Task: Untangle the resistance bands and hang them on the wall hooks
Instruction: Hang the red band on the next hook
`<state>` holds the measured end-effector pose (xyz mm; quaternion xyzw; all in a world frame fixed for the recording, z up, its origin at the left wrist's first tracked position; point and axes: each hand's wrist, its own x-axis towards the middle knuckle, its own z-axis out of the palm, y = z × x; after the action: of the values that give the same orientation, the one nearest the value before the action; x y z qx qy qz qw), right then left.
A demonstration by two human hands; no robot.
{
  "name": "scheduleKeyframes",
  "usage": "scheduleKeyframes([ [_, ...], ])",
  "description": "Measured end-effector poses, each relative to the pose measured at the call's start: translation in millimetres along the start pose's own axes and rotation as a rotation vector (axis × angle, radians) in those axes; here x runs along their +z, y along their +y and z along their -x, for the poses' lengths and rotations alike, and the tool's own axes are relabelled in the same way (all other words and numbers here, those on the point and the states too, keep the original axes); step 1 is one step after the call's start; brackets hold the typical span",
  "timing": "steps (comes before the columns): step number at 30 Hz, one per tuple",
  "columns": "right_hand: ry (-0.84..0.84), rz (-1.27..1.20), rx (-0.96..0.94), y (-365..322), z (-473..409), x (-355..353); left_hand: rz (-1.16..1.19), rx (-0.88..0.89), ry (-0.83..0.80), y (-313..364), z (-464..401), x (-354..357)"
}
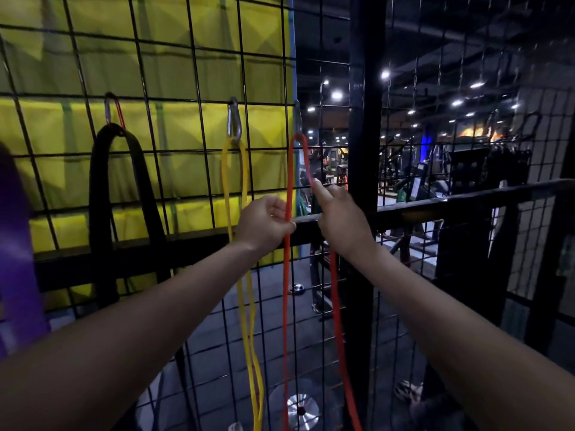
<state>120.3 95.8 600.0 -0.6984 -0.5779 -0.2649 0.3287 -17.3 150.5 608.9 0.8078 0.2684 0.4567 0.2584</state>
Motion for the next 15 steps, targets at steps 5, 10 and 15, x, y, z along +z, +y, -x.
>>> scheduleKeyframes([
  [5,0.034,-0.109,0.016,-1.6,0.9,5.1,-0.005,0.030,-0.005,-5.1,3.2,0.4],
  [10,-0.002,-0.146,0.057,1.4,19.0,12.9,-0.068,0.081,-0.015,-16.2,16.7,5.0],
  [15,0.012,-0.157,0.051,4.5,37.1,16.9,-0.071,0.116,-0.074,-17.6,25.6,4.8],
])
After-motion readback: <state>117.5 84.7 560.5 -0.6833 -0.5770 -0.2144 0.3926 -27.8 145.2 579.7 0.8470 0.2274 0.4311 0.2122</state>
